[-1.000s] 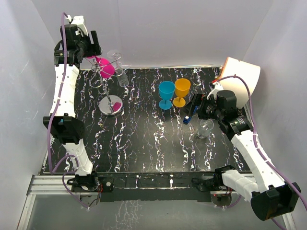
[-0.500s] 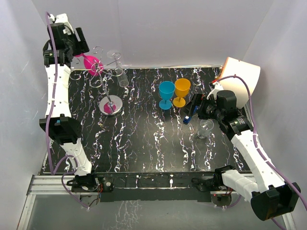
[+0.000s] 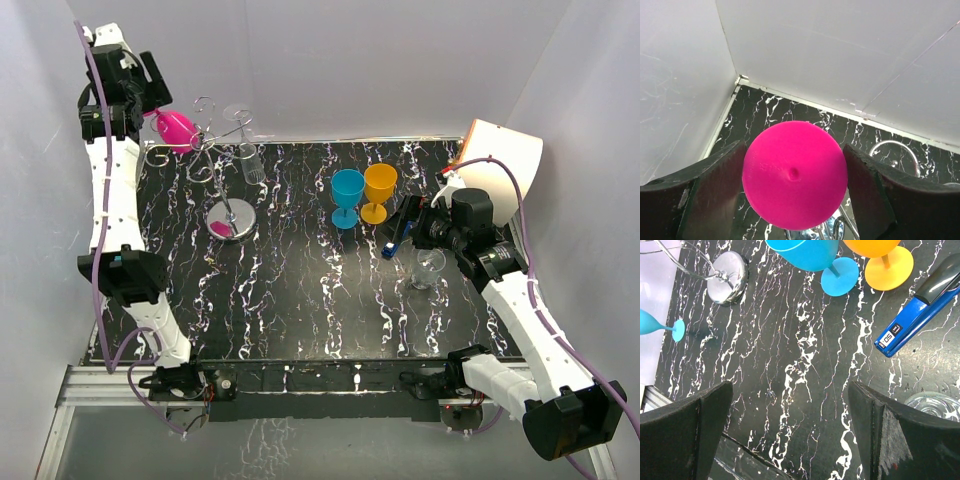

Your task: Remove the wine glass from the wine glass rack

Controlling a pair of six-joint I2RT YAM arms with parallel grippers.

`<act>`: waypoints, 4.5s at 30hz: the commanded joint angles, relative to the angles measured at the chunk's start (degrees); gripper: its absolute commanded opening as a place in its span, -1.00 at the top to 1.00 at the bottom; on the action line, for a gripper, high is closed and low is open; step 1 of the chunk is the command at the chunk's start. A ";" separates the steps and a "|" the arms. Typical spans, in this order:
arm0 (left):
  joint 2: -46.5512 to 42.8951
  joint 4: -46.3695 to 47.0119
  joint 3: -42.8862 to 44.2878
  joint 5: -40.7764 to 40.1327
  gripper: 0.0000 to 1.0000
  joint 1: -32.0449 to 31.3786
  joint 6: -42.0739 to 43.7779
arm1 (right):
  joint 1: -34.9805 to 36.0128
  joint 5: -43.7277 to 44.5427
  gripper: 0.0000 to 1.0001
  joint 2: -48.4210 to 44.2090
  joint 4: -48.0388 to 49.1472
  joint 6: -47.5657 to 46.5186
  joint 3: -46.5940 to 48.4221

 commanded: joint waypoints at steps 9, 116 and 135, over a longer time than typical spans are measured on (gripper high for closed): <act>-14.37 7.16 3.39 -1.46 0.40 0.42 -4.80 | 0.29 -0.76 -0.97 -0.34 3.12 0.73 -0.10; -61.54 -0.19 -53.19 28.54 -0.97 -0.01 -24.75 | 25.47 36.75 1.00 26.31 -16.08 -12.19 26.52; -61.83 -2.08 -52.03 24.75 -0.97 -0.81 -21.75 | 22.76 31.28 0.87 37.23 -14.83 -14.38 31.70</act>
